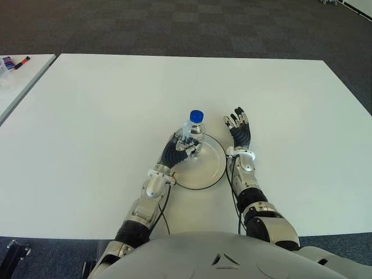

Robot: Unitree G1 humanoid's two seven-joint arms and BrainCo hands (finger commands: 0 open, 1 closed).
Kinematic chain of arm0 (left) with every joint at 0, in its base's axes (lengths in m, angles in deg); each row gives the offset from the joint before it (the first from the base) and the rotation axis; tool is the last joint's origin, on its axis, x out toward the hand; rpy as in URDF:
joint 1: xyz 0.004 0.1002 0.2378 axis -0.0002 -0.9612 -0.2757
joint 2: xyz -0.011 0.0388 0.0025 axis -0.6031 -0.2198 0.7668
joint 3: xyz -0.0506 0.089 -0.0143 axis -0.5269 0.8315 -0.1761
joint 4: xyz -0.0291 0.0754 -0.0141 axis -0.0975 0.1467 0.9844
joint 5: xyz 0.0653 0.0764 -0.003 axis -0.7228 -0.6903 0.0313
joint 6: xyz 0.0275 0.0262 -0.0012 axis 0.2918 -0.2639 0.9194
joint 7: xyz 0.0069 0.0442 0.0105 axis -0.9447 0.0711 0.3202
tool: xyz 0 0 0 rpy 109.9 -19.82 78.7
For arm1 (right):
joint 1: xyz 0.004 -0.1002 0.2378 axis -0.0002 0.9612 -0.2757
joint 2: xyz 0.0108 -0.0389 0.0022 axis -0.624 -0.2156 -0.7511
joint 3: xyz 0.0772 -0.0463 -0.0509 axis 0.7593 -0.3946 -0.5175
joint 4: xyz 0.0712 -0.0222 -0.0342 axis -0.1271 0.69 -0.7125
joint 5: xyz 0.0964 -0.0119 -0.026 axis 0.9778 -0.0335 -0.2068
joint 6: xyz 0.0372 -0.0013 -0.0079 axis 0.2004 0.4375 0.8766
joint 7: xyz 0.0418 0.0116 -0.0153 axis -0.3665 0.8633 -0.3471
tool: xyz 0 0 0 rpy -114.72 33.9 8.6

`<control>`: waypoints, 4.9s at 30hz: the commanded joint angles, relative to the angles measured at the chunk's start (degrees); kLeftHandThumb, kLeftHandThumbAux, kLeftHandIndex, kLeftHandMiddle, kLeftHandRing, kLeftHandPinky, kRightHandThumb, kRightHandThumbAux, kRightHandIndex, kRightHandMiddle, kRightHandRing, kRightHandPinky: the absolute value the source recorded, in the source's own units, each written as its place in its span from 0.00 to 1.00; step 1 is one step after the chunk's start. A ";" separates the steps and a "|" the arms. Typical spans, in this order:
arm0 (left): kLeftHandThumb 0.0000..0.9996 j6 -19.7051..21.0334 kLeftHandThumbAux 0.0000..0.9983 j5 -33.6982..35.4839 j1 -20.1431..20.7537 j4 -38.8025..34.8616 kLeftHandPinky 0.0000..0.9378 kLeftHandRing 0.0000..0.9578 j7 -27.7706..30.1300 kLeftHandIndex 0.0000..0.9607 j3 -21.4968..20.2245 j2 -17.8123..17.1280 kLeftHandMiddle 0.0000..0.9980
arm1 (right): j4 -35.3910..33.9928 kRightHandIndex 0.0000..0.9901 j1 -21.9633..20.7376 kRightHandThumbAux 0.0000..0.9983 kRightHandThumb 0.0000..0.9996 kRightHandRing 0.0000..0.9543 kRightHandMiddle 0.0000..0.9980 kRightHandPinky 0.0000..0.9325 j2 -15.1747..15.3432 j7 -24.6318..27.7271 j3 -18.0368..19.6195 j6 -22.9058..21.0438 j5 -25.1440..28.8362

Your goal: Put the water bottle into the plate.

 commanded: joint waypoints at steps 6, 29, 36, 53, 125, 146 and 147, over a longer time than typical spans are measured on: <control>0.95 2.29 0.65 0.19 -0.11 2.17 0.88 0.56 -0.21 0.40 -0.51 -0.20 0.51 | 3.53 0.08 2.83 0.79 0.04 0.08 0.09 0.14 -3.31 -0.56 0.37 -2.59 0.27; 0.60 -4.28 0.69 -2.69 1.12 5.95 0.35 0.34 -3.72 0.35 0.05 -1.12 0.35 | 3.89 0.09 2.61 0.80 0.05 0.09 0.09 0.15 -3.14 -0.84 0.15 -2.93 -0.31; 0.12 -4.13 0.71 -2.63 1.44 6.49 0.18 0.19 -2.54 0.18 0.58 -2.20 0.20 | 3.98 0.09 2.52 0.80 0.05 0.09 0.09 0.15 -3.34 -0.61 0.42 -2.83 0.07; 0.00 -4.44 0.77 -1.97 1.07 5.99 0.12 0.10 -1.94 0.12 0.82 -2.63 0.12 | 3.72 0.09 2.57 0.80 0.04 0.09 0.09 0.14 -3.37 -0.79 0.34 -3.21 0.01; 0.00 -4.37 0.86 -7.65 2.49 8.91 0.21 0.18 -11.14 0.20 -0.04 -2.53 0.19 | 3.66 0.09 2.49 0.79 0.08 0.09 0.09 0.15 -3.77 -1.55 0.19 -3.14 -0.09; 0.00 -4.01 0.86 -6.91 2.52 8.98 0.20 0.18 -10.58 0.21 -0.22 -2.61 0.19 | 3.73 0.09 2.52 0.78 0.10 0.09 0.09 0.15 -4.04 -1.39 0.29 -2.84 0.31; 0.00 -4.04 0.86 -6.89 2.51 8.98 0.20 0.18 -10.57 0.21 -0.22 -2.62 0.19 | 3.72 0.08 2.54 0.78 0.10 0.09 0.09 0.15 -4.05 -1.39 0.28 -2.82 0.30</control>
